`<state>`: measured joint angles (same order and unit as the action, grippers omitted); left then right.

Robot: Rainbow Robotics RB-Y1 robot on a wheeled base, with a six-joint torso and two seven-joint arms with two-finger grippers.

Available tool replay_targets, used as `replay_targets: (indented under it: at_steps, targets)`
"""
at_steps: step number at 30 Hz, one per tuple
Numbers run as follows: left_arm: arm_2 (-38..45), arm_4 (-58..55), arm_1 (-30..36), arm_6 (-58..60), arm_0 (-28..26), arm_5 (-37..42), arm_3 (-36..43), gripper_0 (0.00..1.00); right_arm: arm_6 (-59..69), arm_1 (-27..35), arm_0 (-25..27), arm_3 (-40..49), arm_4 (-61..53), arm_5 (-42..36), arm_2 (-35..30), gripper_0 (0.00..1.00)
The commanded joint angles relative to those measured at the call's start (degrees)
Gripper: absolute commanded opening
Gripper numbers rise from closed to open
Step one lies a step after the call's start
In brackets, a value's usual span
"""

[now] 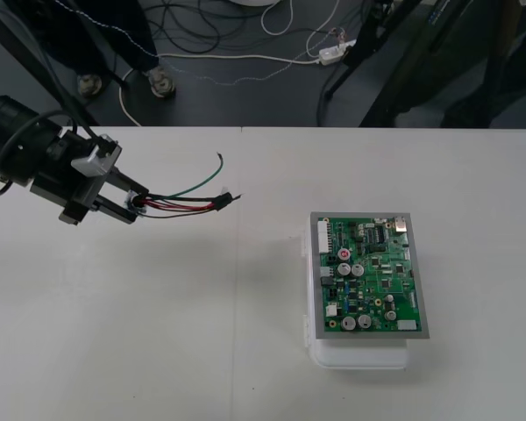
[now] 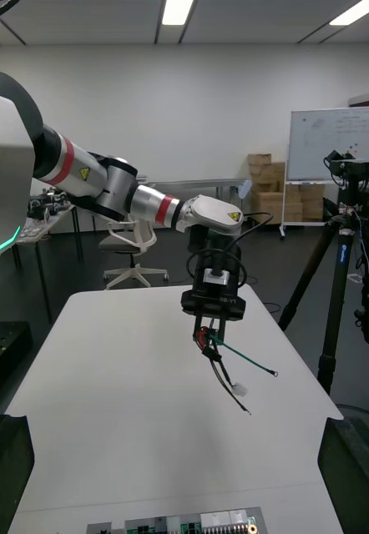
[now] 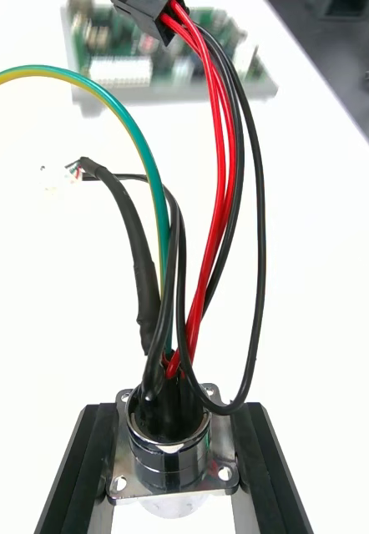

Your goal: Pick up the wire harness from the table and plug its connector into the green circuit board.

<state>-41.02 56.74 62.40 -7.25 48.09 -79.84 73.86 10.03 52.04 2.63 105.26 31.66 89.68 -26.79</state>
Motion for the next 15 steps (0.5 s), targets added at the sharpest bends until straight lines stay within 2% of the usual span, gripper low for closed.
replay_targets:
  at_steps: [1, 6, 15]
  targets:
    - [1.5, -2.8, 0.9, 6.1, 6.6, -5.2, 5.9, 0.0, -1.7, -0.4, -1.1, 0.1, 0.2, 0.3, 0.7, 1.0]
    - [1.5, -5.3, -2.1, 15.3, 9.6, -5.2, 11.4, 0.0, -1.7, -0.4, -1.1, 0.1, 0.2, 0.3, 0.7, 1.0]
    - [1.6, -5.8, -10.5, 27.6, 13.4, -6.6, 13.9, 0.0, -1.7, -0.4, -1.1, 0.1, 0.2, 0.3, 0.7, 1.0]
